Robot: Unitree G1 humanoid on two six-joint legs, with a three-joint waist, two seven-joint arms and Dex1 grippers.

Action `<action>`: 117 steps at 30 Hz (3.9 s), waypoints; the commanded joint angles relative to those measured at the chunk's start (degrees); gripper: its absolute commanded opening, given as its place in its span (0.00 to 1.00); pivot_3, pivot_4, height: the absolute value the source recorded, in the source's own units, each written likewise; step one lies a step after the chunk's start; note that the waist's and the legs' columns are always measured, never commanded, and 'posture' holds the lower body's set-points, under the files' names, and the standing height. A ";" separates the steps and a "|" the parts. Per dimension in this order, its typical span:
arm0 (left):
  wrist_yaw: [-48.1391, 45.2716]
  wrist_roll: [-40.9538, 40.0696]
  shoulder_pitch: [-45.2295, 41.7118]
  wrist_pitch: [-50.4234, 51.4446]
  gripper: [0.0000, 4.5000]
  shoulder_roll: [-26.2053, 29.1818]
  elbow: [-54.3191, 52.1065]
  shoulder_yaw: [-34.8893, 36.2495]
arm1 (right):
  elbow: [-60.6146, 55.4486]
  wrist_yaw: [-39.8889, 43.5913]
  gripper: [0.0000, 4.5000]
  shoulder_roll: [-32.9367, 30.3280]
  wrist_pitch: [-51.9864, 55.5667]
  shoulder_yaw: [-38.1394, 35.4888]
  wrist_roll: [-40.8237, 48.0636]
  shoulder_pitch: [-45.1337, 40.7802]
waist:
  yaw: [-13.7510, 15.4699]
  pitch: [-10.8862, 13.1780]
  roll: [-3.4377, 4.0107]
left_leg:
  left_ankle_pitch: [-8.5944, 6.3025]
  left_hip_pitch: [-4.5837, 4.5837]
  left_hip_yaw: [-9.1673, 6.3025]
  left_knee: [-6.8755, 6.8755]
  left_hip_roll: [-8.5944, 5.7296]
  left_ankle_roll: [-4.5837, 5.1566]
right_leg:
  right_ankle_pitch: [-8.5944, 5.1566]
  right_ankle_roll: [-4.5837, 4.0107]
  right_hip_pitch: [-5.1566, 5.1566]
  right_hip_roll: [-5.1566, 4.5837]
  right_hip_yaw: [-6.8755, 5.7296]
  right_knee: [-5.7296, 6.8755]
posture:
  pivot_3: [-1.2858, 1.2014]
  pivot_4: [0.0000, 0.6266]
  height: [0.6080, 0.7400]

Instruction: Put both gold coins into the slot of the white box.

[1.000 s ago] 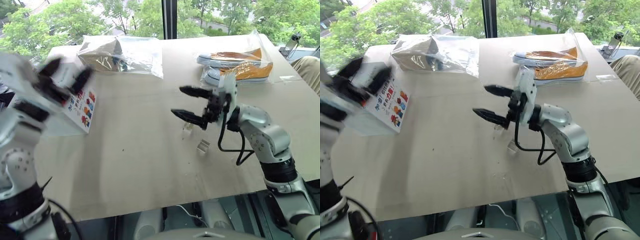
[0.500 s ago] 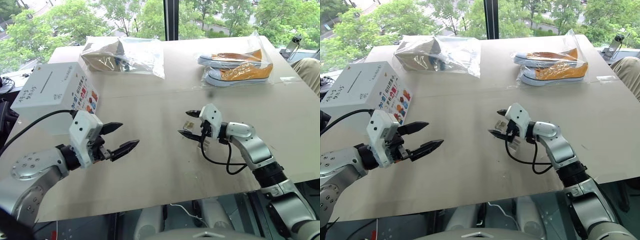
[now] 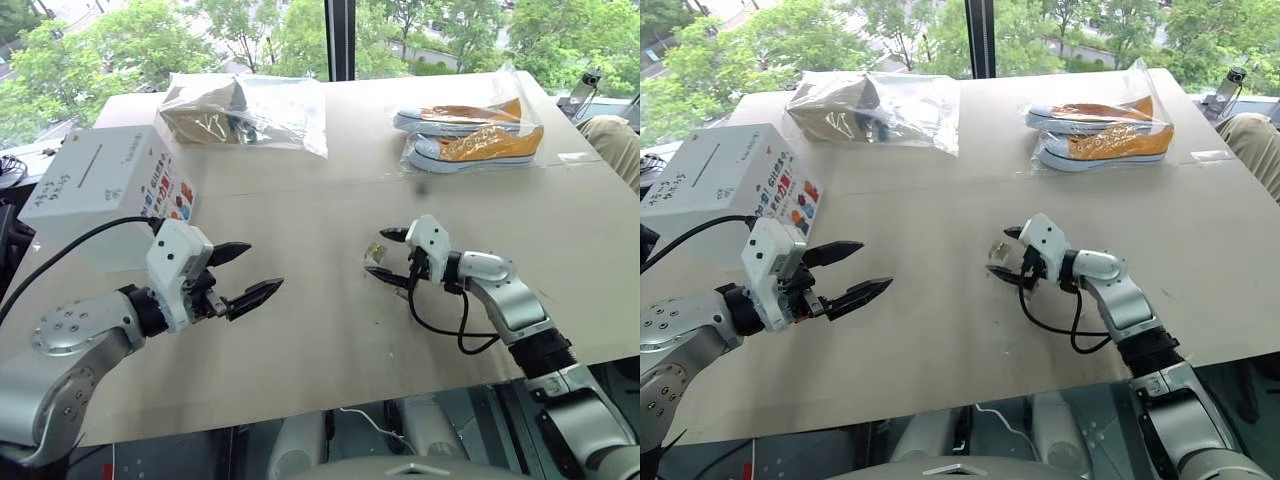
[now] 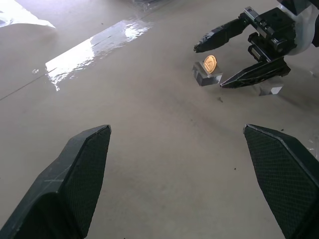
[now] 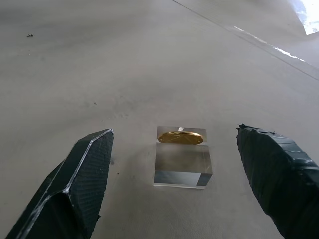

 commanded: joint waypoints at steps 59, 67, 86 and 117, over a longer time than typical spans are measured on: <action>30.49 -66.50 -12.89 -4.98 1.00 -31.22 7.09 -4.87 | -24.83 5.93 0.12 13.43 12.58 -7.50 30.37 -4.82 | 0.35 -0.02 -0.03 | -0.01 -0.06 -0.34 0.60 -0.04 0.00 | 0.02 0.02 0.31 -0.19 -0.33 0.11 | 0.52 0.24 1.00; 34.01 -71.21 -11.72 -7.24 1.00 -35.28 5.65 -7.73 | -24.05 5.81 0.12 13.93 10.21 -7.49 29.40 -6.21 | 0.49 -0.02 -0.03 | -0.01 -0.01 -0.41 0.60 -0.05 0.00 | 0.00 -0.01 0.41 0.01 -0.33 0.07 | 0.52 0.24 1.00; 25.66 -71.21 -10.21 4.46 1.00 -24.18 6.84 -8.76 | -21.93 16.97 0.12 9.79 5.26 -5.43 28.01 -6.32 | 0.63 0.02 0.03 | -0.01 0.00 -0.41 0.59 -0.03 0.01 | -0.14 -0.21 0.42 0.11 -0.31 0.00 | 0.52 0.24 1.00; 16.85 -71.21 -11.77 10.71 0.09 -16.61 12.06 -7.71 | -20.55 19.75 0.12 10.27 -0.49 -4.28 25.02 -6.63 | 0.52 0.12 0.17 | -0.01 -0.06 -0.42 0.46 0.00 0.00 | -0.15 -0.21 0.42 0.03 -0.33 -0.23 | 0.52 0.24 1.00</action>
